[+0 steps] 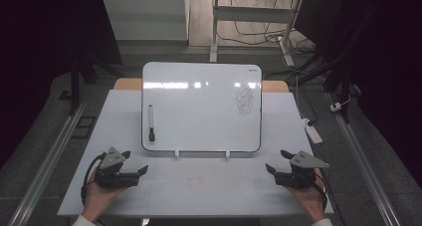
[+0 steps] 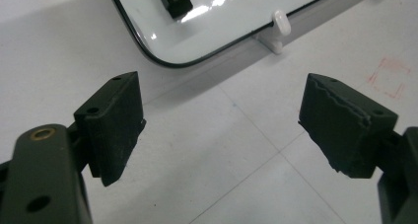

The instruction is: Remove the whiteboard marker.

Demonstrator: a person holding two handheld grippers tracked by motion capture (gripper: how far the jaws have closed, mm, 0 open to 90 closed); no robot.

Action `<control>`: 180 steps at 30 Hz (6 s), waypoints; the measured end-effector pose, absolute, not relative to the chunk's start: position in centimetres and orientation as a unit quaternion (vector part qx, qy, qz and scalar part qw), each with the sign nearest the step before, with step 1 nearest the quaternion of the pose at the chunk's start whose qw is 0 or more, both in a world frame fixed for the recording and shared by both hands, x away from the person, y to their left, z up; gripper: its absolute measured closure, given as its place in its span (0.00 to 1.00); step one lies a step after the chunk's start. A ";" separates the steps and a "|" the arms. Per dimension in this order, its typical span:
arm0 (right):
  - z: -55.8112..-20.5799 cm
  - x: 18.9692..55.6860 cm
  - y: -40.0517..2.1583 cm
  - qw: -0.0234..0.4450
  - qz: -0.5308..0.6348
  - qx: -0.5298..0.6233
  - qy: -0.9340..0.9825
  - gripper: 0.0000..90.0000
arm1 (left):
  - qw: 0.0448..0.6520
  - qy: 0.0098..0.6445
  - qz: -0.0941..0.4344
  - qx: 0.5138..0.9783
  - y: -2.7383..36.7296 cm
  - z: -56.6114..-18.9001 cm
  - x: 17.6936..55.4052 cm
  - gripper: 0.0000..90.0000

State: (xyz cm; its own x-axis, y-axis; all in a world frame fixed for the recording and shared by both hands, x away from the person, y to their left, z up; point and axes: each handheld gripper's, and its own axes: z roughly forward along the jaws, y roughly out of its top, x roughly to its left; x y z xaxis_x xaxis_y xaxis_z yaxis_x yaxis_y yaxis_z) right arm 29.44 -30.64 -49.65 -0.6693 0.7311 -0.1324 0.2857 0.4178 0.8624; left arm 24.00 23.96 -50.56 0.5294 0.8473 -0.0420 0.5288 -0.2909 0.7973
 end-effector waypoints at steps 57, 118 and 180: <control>-49.6 29.1 -29.7 0.277 0.425 0.320 0.800 0.31 | 0.331 0.492 0.329 0.735 17.5 -45.9 36.6 0.90; -47.1 29.3 -17.7 0.185 0.469 0.292 0.812 0.39 | 0.530 0.287 0.178 0.777 7.3 -41.3 30.2 0.91; -47.4 31.0 -14.6 0.080 0.486 0.349 0.797 0.86 | 0.538 0.288 0.174 0.772 6.2 -42.8 29.7 0.56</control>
State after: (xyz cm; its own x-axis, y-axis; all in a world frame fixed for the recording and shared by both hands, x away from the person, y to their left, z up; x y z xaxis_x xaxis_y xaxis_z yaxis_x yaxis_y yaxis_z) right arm 30.97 -14.65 -47.43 -0.7430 0.6348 0.2118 0.4791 0.2835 0.8307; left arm 29.73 6.17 -42.81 0.7729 0.6331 -0.0414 0.2578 -0.2537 0.9323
